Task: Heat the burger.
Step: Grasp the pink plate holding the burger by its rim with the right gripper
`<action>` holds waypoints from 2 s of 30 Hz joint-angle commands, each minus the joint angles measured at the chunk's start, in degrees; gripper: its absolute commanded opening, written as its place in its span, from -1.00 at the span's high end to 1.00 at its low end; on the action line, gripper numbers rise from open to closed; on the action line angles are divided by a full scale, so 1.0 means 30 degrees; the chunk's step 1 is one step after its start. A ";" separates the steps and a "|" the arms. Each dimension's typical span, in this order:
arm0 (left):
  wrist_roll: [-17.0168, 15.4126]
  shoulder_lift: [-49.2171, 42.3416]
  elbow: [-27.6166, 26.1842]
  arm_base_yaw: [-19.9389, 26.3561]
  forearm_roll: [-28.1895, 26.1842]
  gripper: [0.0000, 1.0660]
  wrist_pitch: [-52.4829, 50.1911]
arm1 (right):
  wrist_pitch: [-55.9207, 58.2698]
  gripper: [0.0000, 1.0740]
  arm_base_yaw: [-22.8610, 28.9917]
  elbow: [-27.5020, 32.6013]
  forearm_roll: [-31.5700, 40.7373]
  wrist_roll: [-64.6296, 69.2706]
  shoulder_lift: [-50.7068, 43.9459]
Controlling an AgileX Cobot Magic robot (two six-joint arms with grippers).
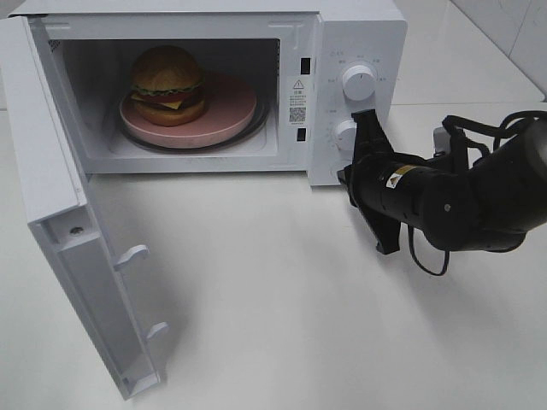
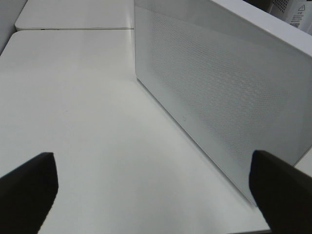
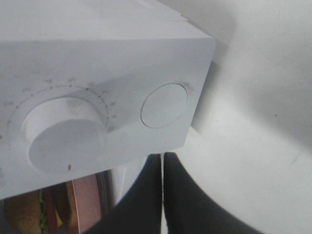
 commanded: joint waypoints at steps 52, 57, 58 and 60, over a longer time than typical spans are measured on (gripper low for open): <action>-0.0019 -0.0286 0.0076 0.0019 -0.0076 -0.88 -0.0057 | 2.4160 0.84 -0.0076 -0.3877 -0.6016 -3.8044 -0.7162; -0.0019 -0.0286 0.0076 0.0019 -0.0076 -0.88 -0.0057 | 2.4122 0.81 -0.0076 -0.4297 -0.6685 -4.3984 -0.7162; -0.0019 -0.0286 0.0076 0.0019 -0.0076 -0.88 -0.0057 | 2.4141 0.80 -0.0076 -0.4335 -0.6971 -4.4824 -0.7162; -0.0019 -0.0286 0.0076 0.0019 -0.0076 -0.88 -0.0057 | 2.4026 0.79 -0.0057 -0.4374 -0.7506 -4.5932 -0.7162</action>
